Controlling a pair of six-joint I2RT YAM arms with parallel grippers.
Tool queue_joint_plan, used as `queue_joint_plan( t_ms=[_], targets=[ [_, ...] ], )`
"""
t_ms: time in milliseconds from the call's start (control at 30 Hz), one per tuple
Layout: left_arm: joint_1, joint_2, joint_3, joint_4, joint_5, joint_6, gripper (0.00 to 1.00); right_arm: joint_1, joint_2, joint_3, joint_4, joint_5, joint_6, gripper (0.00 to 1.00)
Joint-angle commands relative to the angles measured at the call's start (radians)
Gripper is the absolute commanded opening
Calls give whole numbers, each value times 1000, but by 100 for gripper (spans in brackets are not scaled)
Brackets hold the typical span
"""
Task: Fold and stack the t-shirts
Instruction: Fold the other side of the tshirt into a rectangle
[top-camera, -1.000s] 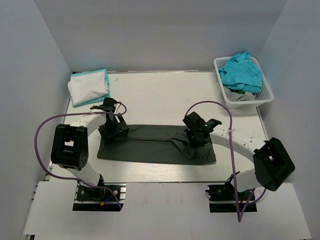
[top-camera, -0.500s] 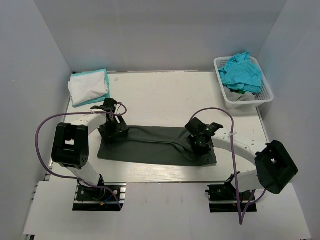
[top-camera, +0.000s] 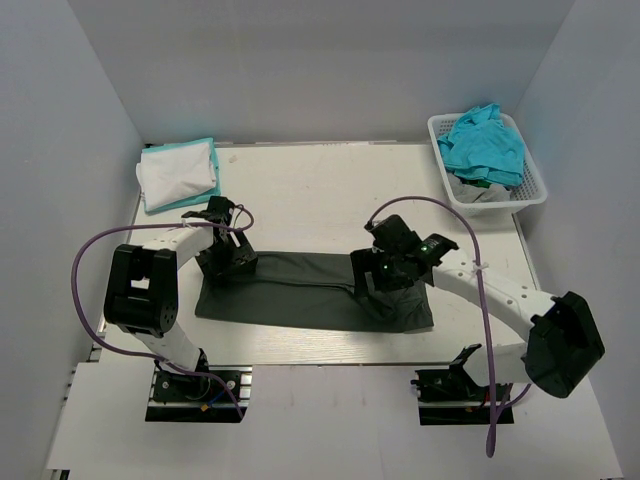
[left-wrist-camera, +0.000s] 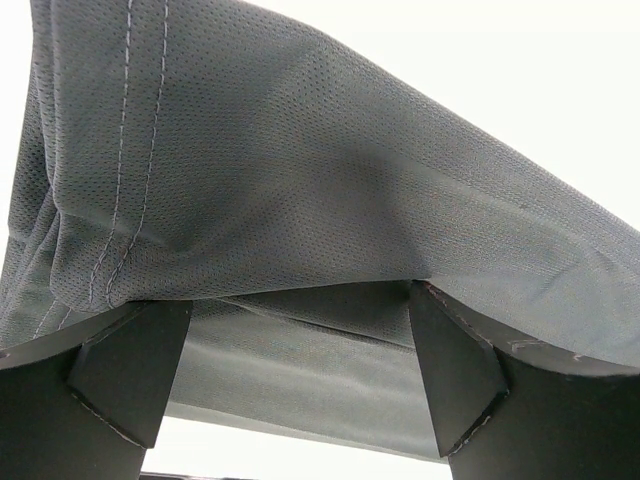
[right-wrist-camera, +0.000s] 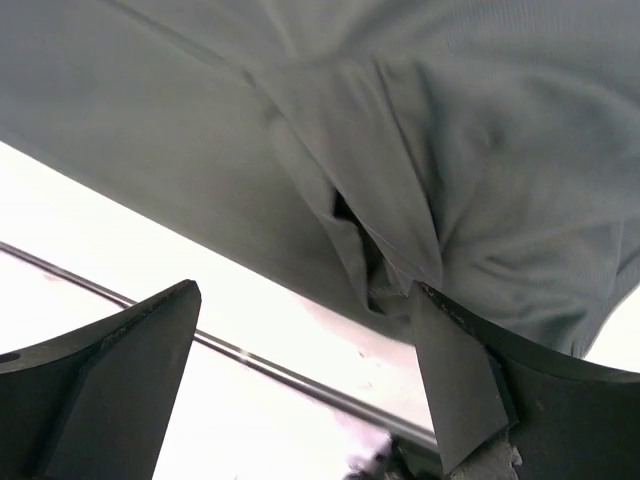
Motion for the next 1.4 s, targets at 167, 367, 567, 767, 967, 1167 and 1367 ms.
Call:
queue_joint_plan(
  t_ms=[167,367,567,767,967,1167,1367],
  targets=[
    [6,-48,32,-26,-8,4,100,-24,63,-35,117,-54,-4,90],
    [6,-58,41,-35,-8,4,100,-28,122,-101,187,-114,-14,90],
    [6,-58,50,-44,-18,4,100,-28,154,-149,230,-296,-37,90],
    [6,-78,59,-44,-18,4,100,-32,90,-55,122,-146,-28,90],
    [-3,-98,131,-116,-21,4,100,-79,64,31,10,72,85,90],
    [-3,-73,306,-228,-51,43,100,-124,47,5,46,38,113,90],
    [-3,-41,229,-178,-51,52,100,-163,71,-75,37,-25,147,90]
  ],
)
